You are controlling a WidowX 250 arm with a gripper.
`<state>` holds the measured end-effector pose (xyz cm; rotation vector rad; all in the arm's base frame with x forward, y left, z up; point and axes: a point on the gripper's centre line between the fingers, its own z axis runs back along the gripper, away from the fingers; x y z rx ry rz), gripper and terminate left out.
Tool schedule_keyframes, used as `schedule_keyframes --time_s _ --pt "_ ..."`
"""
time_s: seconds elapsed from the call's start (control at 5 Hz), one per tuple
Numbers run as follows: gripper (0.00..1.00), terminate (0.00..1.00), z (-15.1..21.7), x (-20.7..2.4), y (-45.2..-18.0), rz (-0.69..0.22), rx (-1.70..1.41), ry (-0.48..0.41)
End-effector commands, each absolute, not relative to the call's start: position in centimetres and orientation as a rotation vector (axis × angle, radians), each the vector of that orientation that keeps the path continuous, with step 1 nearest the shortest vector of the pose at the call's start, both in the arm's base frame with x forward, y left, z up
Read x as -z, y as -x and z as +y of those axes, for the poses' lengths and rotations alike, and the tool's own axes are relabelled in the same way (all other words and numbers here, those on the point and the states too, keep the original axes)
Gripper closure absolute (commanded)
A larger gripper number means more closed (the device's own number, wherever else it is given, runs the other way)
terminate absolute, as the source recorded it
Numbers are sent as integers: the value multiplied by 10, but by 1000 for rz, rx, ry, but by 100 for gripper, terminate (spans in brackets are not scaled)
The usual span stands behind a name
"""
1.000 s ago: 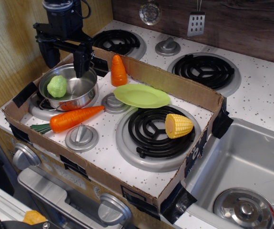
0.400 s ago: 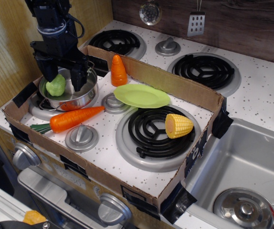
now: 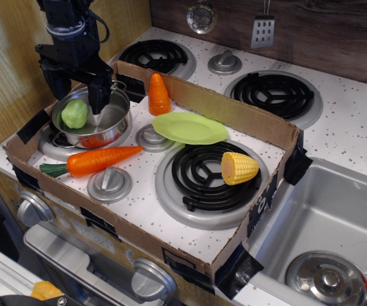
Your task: Take broccoli out of pan
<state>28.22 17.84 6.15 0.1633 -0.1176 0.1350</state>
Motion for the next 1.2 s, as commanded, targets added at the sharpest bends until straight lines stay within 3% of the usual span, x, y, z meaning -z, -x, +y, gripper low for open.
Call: schedule_keyframes --time_s 0.0,0.8,1.0 --pt "0 0 192 -59 -291 -163 -126 -141" --pt "0 0 194 -38 -286 -174 -149 -76" --pt "100 0 194 -41 -288 -172 -151 -82"
